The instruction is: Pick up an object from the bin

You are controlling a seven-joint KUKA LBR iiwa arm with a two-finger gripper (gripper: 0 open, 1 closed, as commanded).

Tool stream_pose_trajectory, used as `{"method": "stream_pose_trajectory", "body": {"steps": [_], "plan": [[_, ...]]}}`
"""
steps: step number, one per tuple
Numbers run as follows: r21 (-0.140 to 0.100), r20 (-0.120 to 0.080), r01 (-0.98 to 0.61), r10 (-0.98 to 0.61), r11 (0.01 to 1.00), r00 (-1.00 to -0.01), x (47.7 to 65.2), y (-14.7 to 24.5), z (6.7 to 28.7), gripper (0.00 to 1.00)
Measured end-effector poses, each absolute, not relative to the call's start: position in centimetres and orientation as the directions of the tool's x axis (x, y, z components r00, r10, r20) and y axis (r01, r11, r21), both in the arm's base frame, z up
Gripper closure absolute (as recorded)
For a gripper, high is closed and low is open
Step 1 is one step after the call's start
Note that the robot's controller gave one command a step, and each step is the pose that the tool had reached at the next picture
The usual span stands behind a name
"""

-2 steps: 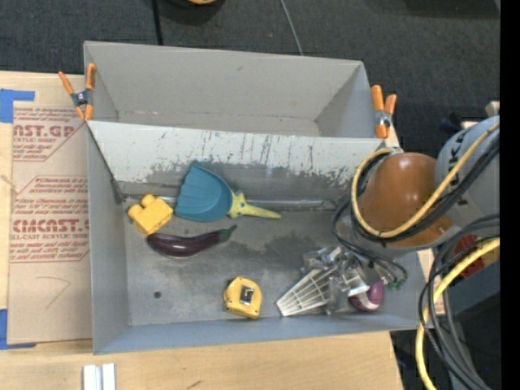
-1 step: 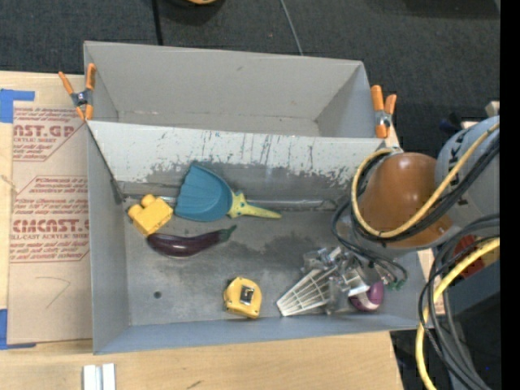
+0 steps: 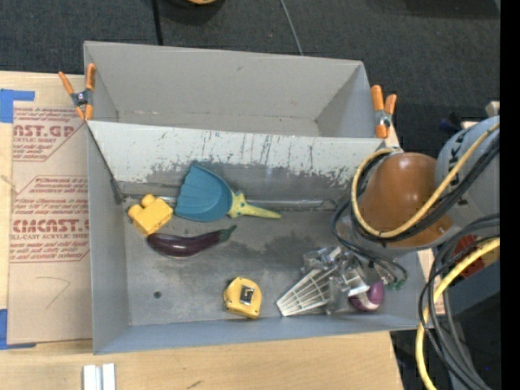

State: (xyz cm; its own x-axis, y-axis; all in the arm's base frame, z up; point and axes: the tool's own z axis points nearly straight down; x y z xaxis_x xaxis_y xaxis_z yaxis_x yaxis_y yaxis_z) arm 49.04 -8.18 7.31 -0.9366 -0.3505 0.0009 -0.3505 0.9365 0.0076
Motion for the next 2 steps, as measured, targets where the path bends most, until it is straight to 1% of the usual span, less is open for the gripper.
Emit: {"method": "stream_pose_trajectory", "body": {"steps": [2], "plan": [[0.008,0.001,-0.351,-0.351,0.937,-0.937,49.04,-8.18,7.31,1.00]]}}
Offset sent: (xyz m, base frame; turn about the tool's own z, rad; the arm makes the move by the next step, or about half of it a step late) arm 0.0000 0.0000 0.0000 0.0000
